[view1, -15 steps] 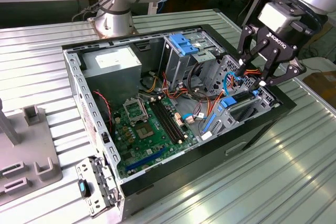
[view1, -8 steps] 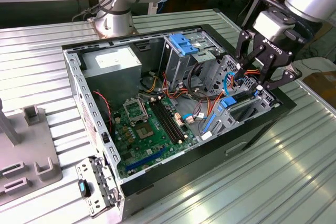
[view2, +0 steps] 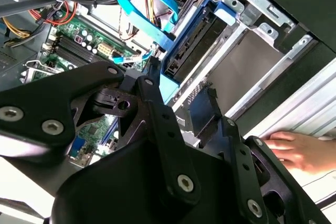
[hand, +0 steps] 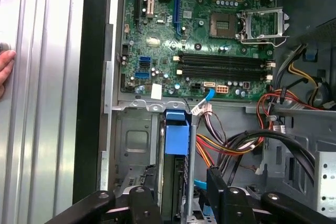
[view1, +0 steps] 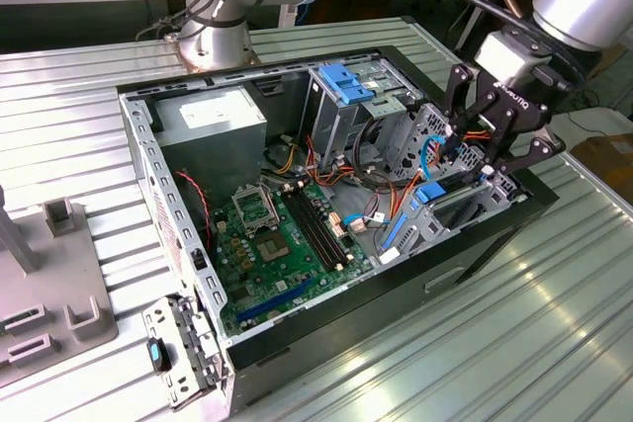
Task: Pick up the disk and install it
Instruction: 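Insert the disk into the insertion slot, then insert the first disk wire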
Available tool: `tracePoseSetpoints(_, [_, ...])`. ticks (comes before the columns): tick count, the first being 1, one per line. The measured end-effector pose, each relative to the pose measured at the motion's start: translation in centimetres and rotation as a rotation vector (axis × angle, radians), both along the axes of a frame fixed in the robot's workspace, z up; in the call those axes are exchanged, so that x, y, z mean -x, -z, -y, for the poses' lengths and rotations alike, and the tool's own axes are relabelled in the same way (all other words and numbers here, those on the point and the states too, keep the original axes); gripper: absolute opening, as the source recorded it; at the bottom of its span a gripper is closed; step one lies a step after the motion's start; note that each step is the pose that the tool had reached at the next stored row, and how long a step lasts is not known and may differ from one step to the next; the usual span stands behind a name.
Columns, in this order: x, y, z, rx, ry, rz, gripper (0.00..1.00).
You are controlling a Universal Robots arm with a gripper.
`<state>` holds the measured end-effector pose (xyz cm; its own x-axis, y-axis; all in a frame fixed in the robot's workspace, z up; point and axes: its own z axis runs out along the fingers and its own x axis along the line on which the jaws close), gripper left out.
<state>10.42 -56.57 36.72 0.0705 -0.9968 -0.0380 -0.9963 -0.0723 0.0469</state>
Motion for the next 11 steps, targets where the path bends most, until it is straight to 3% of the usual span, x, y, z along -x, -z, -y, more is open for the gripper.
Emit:
tracePoseSetpoints(2, [0.00, 0.75, -0.05, -0.0001, 0.000, 0.0000, 0.50])
tracePoseSetpoints(11, [0.00, 0.92, -0.05, -0.0001, 0.000, 0.0000, 0.50])
